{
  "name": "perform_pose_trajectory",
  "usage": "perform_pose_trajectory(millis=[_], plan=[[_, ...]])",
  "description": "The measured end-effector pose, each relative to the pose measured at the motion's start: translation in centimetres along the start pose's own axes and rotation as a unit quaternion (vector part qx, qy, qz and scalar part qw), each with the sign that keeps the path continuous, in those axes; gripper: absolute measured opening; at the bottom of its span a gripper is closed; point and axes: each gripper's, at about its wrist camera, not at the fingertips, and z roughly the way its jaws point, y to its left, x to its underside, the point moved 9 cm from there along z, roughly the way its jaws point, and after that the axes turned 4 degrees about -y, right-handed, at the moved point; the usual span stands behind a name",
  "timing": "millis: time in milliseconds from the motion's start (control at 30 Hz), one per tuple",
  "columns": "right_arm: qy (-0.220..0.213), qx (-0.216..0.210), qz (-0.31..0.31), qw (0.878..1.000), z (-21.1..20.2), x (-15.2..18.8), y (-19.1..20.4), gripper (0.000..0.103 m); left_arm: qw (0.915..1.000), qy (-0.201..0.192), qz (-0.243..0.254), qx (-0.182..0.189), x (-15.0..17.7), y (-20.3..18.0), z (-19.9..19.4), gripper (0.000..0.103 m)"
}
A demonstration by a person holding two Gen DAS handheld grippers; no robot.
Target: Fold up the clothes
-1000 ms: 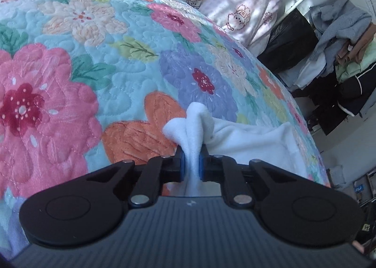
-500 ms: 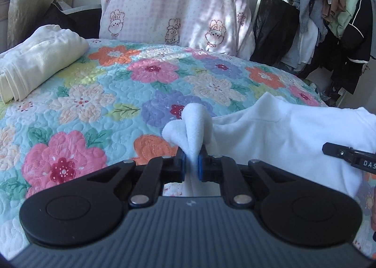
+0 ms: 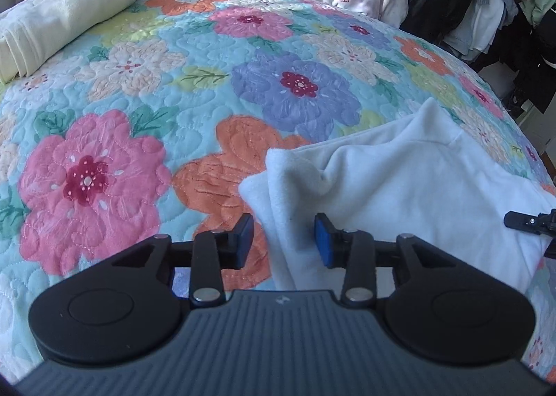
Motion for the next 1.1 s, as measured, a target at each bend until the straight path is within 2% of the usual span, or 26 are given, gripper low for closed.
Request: perform_pose_trajectory(millis=[33,67,100,167,200,233,267,300,333,400,467,567,733,800,933,1100], plan=[[0.003,-0.002,0.008,1.000,0.1,0.3,-0.4,0.056,0.9999,-0.007,-0.008,-0.001,0.1,0.5,0.4,0.066],[0.007,-0.006,0.023,1.000,0.3,0.6,-0.9,0.060,0.9998,-0.016,-0.015,-0.005,0.2,1.0,0.7,0.076],[0.012,-0.011,0.037,0.999,0.6,0.9,-1.2,0.065,0.9994,-0.025,-0.021,-0.010,0.3,1.4,1.1,0.092],[0.021,-0.019,0.047,0.998,1.5,1.3,-1.6,0.071,0.9990,-0.017,-0.039,0.012,0.7,1.4,2.0,0.092],[0.022,-0.018,0.043,0.999,1.8,1.3,-1.3,0.071,0.9986,-0.013,-0.043,0.028,0.8,1.2,2.2,0.086],[0.023,-0.016,0.037,0.999,2.0,1.1,-1.0,0.072,0.9981,-0.013,-0.042,0.043,0.6,0.8,2.1,0.064],[0.024,-0.014,0.031,0.999,2.3,1.0,-0.7,0.073,0.9970,-0.011,-0.043,0.063,0.5,0.2,2.0,0.049],[0.023,-0.015,0.012,1.000,2.4,0.9,0.0,0.067,0.9950,-0.007,-0.051,0.086,0.4,-0.4,1.9,0.020],[0.022,-0.015,-0.011,1.000,2.6,0.7,0.7,0.061,0.9936,-0.008,-0.057,0.097,0.3,-0.8,1.7,0.012],[0.014,-0.014,-0.059,0.998,2.5,0.6,2.0,0.035,0.9962,-0.023,-0.031,0.078,0.3,-1.5,1.1,0.011],[-0.003,-0.006,-0.116,0.993,1.9,0.2,3.2,0.025,0.9977,-0.043,0.003,0.053,0.0,-2.2,0.3,0.011],[-0.022,0.001,-0.166,0.986,0.8,-0.2,4.4,0.022,0.9971,-0.062,0.036,0.025,-0.5,-3.1,-1.0,0.011],[-0.053,-0.001,-0.211,0.976,-1.2,-0.9,6.4,0.021,0.9919,-0.088,0.092,0.002,-1.4,-4.7,-3.1,0.011],[-0.065,-0.002,-0.228,0.971,-2.0,-1.0,7.4,0.021,0.9922,-0.090,0.086,0.000,-1.7,-4.5,-3.7,0.011],[-0.068,-0.016,-0.228,0.971,-3.0,-1.2,9.1,0.021,0.9926,-0.100,0.069,-0.008,-2.6,-3.3,-5.1,0.011],[-0.073,-0.032,-0.248,0.965,-3.5,-1.0,11.7,0.021,0.9924,-0.107,0.056,-0.023,-3.3,-1.9,-6.5,0.011]])
